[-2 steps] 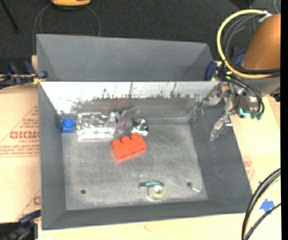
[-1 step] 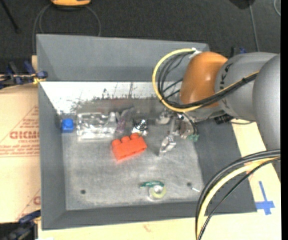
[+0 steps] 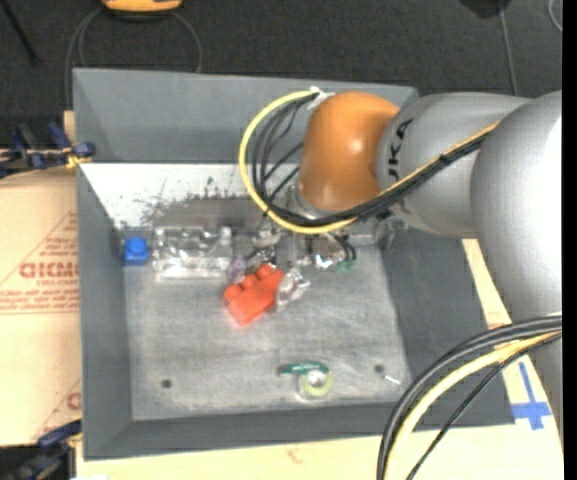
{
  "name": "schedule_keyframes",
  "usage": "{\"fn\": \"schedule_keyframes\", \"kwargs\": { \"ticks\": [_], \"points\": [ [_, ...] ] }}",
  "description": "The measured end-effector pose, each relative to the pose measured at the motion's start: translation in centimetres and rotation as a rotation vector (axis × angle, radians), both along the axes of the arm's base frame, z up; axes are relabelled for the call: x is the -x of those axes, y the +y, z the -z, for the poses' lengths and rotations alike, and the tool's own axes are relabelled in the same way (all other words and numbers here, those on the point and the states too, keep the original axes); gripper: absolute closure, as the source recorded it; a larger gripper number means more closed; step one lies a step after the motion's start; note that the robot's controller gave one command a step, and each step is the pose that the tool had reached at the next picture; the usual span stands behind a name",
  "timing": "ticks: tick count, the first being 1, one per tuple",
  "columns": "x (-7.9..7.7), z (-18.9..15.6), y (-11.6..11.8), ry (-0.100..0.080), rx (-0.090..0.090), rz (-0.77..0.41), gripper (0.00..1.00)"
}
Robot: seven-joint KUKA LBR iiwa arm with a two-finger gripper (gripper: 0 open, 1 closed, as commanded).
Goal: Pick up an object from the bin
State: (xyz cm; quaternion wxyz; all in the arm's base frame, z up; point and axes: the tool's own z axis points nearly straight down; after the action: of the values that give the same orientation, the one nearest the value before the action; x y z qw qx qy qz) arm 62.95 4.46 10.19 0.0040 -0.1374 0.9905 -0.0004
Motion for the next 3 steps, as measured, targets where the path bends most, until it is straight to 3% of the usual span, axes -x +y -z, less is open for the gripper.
{"fn": "schedule_keyframes", "kwargs": {
  "ticks": [1, 2, 3],
  "points": [
    [-0.5, 0.0, 0.2, 0.000, 0.003, -0.177, 0.00],
    [-0.8, 2.1, 0.6, -0.019, 0.008, -0.303, 0.00],
    [-0.8, 2.3, 0.7, -0.015, 0.012, -0.392, 0.00]
  ]
}}
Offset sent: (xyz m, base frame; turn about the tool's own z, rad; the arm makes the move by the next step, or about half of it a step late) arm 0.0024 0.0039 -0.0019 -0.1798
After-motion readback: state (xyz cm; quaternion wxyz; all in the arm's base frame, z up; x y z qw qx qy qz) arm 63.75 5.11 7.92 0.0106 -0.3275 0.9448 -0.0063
